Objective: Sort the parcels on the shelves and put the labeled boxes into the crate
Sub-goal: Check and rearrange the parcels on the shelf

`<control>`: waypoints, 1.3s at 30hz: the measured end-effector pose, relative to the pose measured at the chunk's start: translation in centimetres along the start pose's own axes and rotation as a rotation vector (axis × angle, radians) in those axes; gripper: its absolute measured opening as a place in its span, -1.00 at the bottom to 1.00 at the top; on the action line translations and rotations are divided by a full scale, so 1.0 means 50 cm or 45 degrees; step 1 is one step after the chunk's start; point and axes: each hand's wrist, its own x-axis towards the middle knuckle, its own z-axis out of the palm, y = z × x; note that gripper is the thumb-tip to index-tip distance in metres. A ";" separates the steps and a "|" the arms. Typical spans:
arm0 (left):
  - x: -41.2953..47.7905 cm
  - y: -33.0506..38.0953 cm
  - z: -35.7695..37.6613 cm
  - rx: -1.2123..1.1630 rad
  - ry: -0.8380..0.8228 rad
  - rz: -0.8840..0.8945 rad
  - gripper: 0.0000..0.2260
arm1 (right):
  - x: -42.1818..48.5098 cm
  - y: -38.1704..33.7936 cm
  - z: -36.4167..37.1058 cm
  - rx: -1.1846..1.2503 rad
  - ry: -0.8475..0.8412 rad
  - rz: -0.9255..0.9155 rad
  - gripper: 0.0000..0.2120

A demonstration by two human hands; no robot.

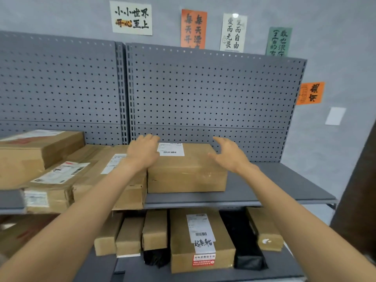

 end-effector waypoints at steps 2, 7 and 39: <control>-0.043 0.006 -0.022 0.034 0.025 0.041 -0.59 | -0.041 -0.024 -0.001 -0.174 0.011 -0.060 -0.36; -0.192 -0.024 -0.065 -0.124 0.009 -0.011 -0.59 | -0.172 -0.089 0.024 -0.335 -0.017 -0.089 -0.41; -0.802 -0.972 -0.011 0.210 -0.489 -0.536 -0.40 | -0.432 -0.867 0.731 -0.262 -0.588 -0.495 -0.26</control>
